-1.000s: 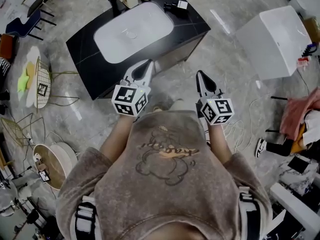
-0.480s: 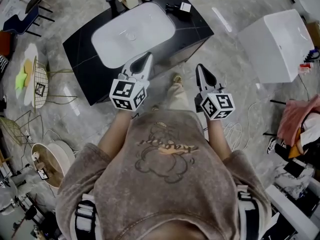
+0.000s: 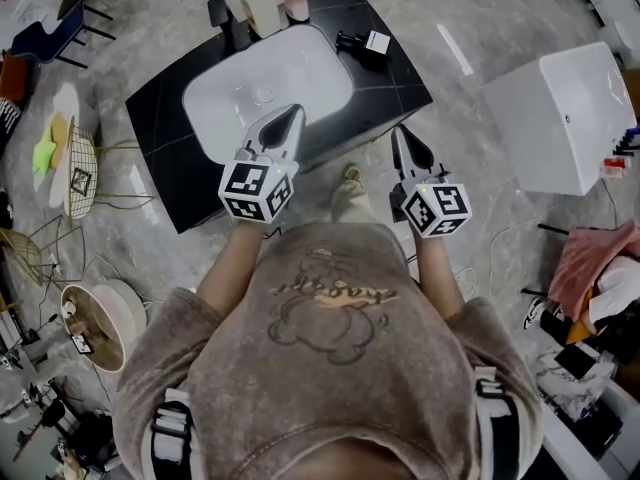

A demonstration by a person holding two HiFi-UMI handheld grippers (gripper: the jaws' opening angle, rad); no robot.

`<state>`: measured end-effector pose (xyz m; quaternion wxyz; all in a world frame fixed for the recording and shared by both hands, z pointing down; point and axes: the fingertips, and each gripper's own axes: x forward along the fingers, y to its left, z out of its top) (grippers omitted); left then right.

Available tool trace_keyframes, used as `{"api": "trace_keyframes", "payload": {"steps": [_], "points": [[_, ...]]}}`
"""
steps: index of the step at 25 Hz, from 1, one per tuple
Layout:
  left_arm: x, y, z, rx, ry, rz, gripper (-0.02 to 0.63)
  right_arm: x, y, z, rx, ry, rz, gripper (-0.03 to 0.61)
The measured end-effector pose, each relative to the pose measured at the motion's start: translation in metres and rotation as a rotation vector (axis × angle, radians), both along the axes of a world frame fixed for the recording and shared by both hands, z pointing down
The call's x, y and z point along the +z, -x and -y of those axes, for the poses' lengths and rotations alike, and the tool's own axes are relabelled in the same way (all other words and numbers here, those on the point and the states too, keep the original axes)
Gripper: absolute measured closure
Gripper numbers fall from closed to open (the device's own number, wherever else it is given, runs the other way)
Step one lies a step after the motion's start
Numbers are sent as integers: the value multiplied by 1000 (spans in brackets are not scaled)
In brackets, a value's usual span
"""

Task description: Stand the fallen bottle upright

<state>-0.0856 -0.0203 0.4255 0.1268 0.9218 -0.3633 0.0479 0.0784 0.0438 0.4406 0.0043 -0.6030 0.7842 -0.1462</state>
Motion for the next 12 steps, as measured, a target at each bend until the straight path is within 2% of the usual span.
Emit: {"api": "trace_keyframes", "payload": {"steps": [12], "points": [[-7,-38,69,-88,36,-20,594,-13,-42,88,-97,-4,-13,580]]}}
